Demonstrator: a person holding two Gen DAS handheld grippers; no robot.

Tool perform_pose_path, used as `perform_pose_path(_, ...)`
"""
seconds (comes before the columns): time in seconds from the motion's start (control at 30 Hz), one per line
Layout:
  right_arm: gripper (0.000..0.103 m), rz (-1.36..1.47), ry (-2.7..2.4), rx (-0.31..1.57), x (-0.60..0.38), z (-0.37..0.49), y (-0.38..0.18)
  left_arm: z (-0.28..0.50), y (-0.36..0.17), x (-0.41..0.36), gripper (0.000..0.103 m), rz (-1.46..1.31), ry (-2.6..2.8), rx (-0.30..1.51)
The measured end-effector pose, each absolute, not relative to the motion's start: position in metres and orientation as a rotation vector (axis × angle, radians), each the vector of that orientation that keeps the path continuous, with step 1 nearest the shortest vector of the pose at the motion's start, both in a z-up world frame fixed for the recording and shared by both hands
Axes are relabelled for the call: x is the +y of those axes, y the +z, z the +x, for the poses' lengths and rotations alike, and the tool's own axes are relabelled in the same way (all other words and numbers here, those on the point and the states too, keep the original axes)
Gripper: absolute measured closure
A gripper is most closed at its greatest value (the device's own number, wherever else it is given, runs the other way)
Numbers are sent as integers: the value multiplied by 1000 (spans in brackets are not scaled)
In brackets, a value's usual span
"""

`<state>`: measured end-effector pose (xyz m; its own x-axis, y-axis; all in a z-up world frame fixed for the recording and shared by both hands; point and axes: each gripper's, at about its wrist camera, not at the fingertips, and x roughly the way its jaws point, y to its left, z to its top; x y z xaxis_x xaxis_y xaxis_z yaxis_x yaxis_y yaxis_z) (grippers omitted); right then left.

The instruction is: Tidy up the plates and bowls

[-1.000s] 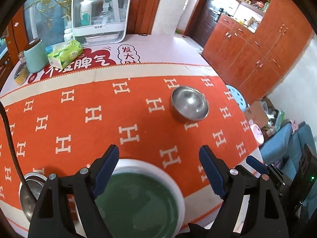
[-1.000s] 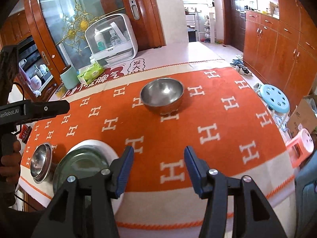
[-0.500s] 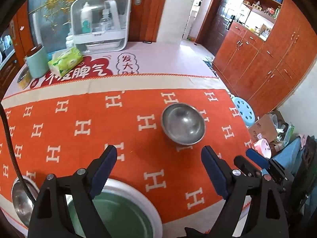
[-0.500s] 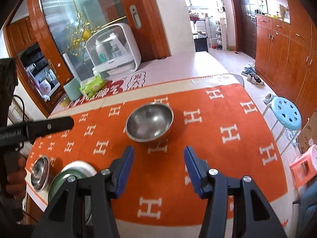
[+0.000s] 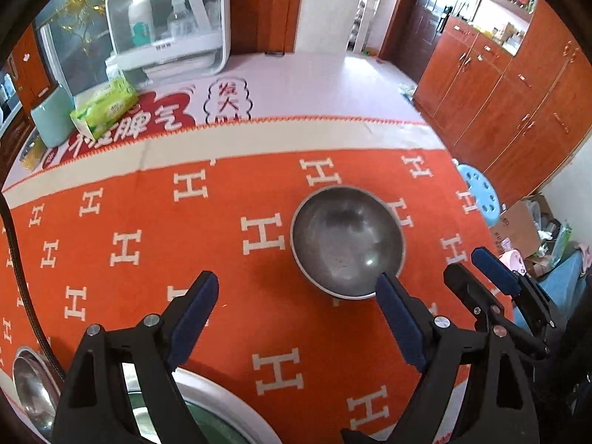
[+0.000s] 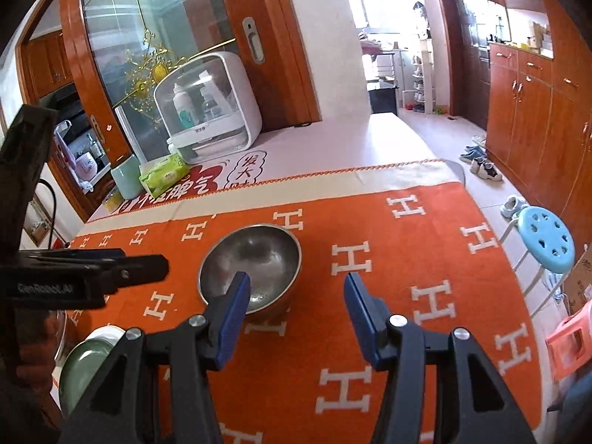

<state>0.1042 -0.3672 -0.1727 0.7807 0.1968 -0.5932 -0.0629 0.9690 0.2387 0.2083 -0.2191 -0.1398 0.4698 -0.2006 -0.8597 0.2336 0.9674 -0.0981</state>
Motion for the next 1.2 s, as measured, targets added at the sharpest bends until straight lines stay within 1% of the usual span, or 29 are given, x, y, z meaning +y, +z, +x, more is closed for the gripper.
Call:
perform_pose_path(0.13,50,178,206,664,-357,115,-183,221,-159,-223,17,27,-248,1080)
perform_pose_path(0.5,50,177,285,774,-345,144,-213,242,-203,-227,17,-66,-240,1163)
perform_pose_path(0.6,56,183,290,790,-348,148,-218,245,-212,-228,17,-92,-250,1182)
perform_pose_path(0.67,59,185,291,797,-349,150,-220,247,-216,-229,20,-100,-262,1193)
perform_pose_path(0.77,61,183,275,842,-350,155,-226,248,-221,-231,29,-105,-273,1210)
perform_pose_path(0.8,62,182,267,855,-351,155,-228,248,-224,-231,35,-111,-278,1219)
perform_pose_path(0.83,65,183,259,869,-351,156,-230,248,-226,-232,41,-116,-281,1227)
perform_pose_path(0.87,69,183,252,882,-352,157,-231,249,-228,-232,43,-120,-282,1234)
perform_pose_path(0.9,71,184,245,891,-352,158,-233,249,-230,-232,49,-125,-286,1241)
perform_pose_path(0.93,75,186,240,896,-353,158,-233,249,-231,-232,53,-131,-292,1247)
perform_pose_path(0.97,76,187,236,898,-354,158,-234,249,-232,-232,55,-140,-301,1248)
perform_pose_path(1.03,80,187,233,897,-355,158,-232,248,-231,-232,65,-156,-321,1244)
perform_pose_path(1.07,83,187,233,897,-354,157,-232,247,-231,-233,66,-156,-327,1242)
perform_pose_path(1.13,85,185,232,898,-354,157,-232,245,-229,-234,75,-158,-342,1238)
perform_pose_path(1.2,85,179,226,900,-353,158,-231,244,-228,-236,78,-155,-350,1237)
